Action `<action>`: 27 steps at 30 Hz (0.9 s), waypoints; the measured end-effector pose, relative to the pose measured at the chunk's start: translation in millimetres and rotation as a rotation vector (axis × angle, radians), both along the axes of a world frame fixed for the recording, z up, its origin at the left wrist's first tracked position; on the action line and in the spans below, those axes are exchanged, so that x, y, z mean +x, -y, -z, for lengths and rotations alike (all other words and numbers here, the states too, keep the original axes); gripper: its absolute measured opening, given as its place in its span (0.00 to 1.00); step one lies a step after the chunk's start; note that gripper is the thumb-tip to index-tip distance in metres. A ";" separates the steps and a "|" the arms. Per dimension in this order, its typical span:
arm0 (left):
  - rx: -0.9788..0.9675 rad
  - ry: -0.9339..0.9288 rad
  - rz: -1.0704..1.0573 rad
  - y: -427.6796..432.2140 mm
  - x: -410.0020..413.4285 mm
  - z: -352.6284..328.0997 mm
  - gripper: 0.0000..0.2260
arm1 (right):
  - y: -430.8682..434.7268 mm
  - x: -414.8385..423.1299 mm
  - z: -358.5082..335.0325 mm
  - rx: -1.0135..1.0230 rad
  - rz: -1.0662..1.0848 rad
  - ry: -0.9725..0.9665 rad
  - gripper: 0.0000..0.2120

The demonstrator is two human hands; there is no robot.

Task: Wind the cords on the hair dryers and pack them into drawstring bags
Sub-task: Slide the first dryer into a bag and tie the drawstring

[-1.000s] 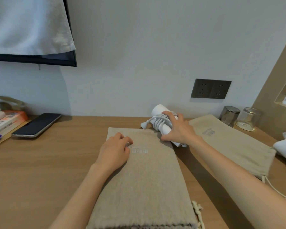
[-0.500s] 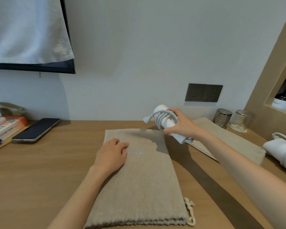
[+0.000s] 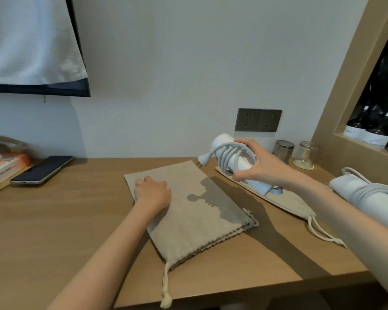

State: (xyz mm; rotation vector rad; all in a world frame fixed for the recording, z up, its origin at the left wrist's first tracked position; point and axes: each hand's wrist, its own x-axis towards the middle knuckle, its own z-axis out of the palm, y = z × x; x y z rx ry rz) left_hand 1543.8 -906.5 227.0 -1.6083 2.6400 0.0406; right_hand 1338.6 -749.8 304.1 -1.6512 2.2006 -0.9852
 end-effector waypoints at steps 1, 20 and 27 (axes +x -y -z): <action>0.050 -0.058 0.038 -6.2 0.9 -2.1 0.20 | -5.7 -0.7 0.1 0.005 0.000 -0.006 0.37; 0.203 -0.399 0.514 -71.3 -10.0 8.4 0.17 | -74.0 9.5 12.3 -0.047 0.105 -0.149 0.41; 0.190 -0.915 0.307 -65.6 -23.5 0.7 0.09 | -99.5 17.3 17.2 0.015 0.099 -0.256 0.42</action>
